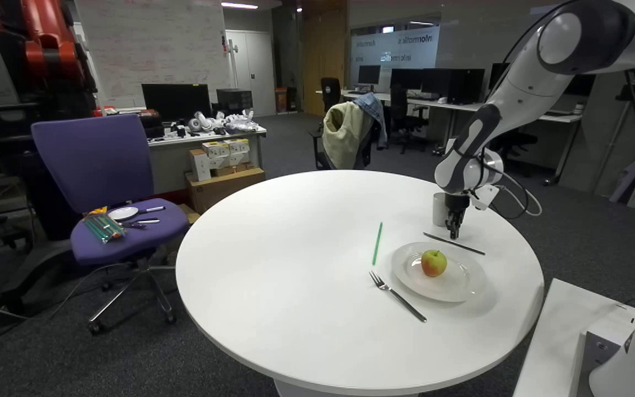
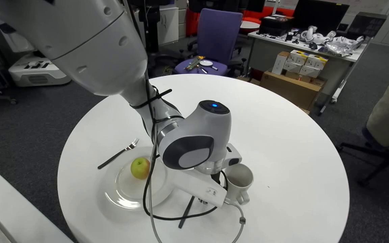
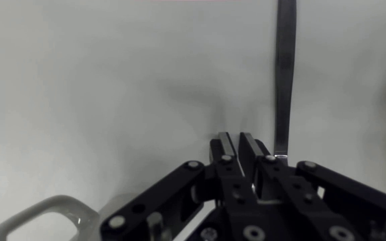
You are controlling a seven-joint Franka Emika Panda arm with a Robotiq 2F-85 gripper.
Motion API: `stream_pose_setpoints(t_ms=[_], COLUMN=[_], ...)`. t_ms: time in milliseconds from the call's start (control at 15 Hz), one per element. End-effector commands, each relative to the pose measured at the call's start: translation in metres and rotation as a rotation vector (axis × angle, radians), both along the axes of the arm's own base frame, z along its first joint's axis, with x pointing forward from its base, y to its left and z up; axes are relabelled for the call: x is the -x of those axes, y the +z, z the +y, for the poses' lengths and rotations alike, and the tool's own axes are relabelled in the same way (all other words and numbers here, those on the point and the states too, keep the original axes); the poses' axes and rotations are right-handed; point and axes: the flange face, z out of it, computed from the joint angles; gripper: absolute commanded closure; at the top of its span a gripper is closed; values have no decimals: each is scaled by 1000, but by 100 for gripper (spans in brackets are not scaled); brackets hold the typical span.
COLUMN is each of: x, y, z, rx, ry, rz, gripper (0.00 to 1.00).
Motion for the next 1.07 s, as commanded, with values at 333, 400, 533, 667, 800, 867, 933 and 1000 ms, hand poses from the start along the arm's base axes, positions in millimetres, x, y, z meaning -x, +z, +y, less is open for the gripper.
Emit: stream_pose_setpoints(t_ms=[333,400,533,667,800,867,933,1000], x=[2,2,1,0,-1,-2,-2,-3], y=[7,6,6,6,6,6,6,5], z=[-14,-13,-11,-8,-5,-4,-2,0], rx=[21,21,18,15,13,12,10,8], ry=[-19,-17,-14,-8,-2,1,5,9], rz=[-13,-13,-12,-14,-14,-15,-15,-15], gripper=[100,100,100,100,100,100,100,100])
